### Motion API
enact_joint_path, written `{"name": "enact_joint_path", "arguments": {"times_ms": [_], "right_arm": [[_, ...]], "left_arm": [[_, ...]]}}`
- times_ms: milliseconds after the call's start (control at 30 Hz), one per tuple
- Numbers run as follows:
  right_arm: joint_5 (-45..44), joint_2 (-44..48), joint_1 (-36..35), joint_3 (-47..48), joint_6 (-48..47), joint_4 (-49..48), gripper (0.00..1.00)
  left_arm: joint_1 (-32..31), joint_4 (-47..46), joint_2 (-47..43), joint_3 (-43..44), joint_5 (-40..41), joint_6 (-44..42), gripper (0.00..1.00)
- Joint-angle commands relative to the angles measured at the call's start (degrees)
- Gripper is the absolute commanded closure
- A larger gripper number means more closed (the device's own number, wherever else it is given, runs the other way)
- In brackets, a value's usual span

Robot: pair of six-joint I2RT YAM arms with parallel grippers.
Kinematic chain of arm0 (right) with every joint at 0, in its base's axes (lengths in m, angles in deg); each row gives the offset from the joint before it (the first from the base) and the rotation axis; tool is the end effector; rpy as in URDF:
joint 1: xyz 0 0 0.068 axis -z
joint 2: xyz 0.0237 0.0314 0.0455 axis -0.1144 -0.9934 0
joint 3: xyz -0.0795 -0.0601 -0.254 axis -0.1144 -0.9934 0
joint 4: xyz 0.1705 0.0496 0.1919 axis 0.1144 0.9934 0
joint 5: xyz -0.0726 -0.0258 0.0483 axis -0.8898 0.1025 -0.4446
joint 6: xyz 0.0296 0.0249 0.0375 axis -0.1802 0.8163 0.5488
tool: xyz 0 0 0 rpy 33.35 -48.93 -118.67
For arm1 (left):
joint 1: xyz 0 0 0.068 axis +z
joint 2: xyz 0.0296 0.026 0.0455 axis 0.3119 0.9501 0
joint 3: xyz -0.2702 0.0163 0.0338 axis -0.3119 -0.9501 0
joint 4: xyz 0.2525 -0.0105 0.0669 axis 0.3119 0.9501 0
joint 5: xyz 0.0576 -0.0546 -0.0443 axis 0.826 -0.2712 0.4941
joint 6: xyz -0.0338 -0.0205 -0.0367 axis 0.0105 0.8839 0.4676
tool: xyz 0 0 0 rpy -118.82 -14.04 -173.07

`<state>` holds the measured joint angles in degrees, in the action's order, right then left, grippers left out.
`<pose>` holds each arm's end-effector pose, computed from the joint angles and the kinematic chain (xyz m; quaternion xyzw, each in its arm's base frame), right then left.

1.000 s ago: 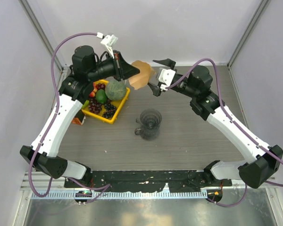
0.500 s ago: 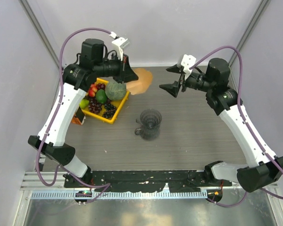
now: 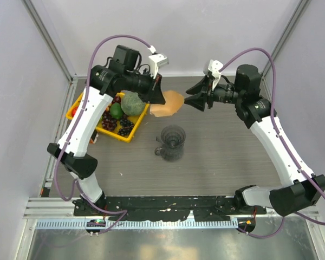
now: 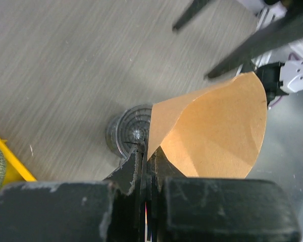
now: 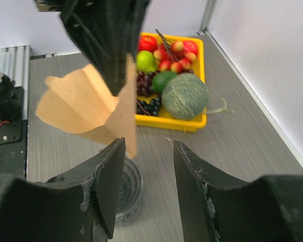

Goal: Place the coffee filter in the dripper

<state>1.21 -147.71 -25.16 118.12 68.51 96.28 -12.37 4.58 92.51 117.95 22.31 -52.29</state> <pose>0.2527 0.1151 0.4371 -0.4749 0.5688 0.3611 0.5662 0.2787 -0.1882 0.4728 0.3678 0.7905 -0.3639 0.3278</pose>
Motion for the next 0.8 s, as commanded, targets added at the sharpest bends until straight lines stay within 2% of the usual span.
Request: {"name": "enact_joint_path", "arguments": {"times_ms": [0,167,500,767], "right_arm": [[-1.0,1.1,5.7,2.0,1.1,3.4,0.5],[-1.9,1.8,9.9,-0.3,4.0,3.8,0.5],[-4.2,3.7,10.0,-3.6,2.1,5.4,0.49],[-4.5,4.3,10.0,-3.7,-0.2,7.8,0.49]], "left_arm": [[-1.4,10.8,2.7,2.3,0.5,-4.1,1.0],[-4.4,12.5,5.1,0.4,2.5,-5.5,1.0],[-5.8,7.1,9.2,-3.1,7.9,-4.5,1.0],[-7.0,1.5,8.3,-12.0,8.5,-4.1,1.0]]}}
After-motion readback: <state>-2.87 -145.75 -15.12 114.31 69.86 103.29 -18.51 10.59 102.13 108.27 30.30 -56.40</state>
